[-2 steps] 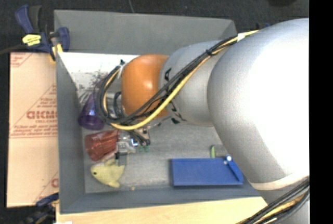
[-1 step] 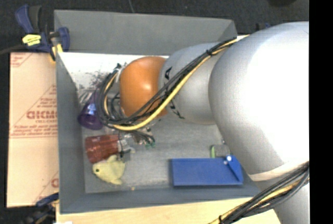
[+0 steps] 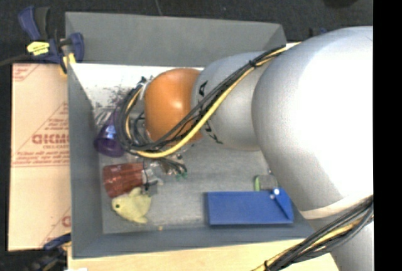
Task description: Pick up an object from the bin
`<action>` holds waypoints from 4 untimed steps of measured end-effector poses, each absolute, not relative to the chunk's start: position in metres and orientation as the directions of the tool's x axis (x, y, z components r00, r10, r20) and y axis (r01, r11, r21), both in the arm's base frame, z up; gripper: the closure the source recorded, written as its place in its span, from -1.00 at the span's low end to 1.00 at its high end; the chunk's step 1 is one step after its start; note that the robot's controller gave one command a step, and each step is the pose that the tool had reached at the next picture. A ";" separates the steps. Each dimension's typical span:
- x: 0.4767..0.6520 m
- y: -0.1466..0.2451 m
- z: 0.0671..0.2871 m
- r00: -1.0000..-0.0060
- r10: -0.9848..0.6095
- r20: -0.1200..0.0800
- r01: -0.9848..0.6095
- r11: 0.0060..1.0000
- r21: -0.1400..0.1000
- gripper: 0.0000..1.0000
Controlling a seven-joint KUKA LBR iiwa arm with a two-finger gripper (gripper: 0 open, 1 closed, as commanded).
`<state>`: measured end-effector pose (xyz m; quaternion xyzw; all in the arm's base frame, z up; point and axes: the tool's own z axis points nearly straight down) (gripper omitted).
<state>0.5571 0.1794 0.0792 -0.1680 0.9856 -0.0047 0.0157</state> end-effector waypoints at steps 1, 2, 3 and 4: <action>0.557 0.179 0.117 -0.896 -0.444 -0.026 -0.444 0.896 -0.015 1.00; 0.552 0.180 0.190 -0.821 -0.570 -0.023 -0.570 0.821 -0.020 1.00; 0.547 0.176 0.152 -0.762 -0.647 -0.031 -0.646 0.763 -0.025 1.00; 0.568 0.163 0.107 -0.650 -0.759 -0.029 -0.759 0.651 -0.032 1.00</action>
Offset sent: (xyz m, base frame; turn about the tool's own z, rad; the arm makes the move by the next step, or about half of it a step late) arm -0.0083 0.0019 0.1445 -0.3214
